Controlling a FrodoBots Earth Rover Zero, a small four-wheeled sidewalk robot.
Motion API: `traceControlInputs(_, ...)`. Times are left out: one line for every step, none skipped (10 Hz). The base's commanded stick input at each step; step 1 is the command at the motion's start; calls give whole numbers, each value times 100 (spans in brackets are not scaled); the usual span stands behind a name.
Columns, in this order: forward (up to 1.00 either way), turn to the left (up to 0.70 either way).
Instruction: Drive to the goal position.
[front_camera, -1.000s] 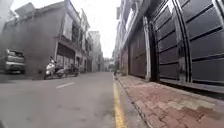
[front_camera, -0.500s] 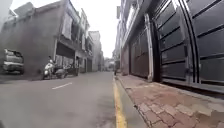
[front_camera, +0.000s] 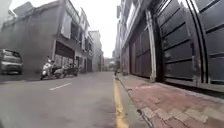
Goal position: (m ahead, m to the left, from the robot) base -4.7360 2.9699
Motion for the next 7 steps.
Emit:
traceControlInputs(47,1)
traceControlInputs(47,1)
traceControlInputs(47,1)
traceControlInputs(47,1)
traceControlInputs(47,1)
traceControlInputs(47,1)
traceControlInputs(47,1)
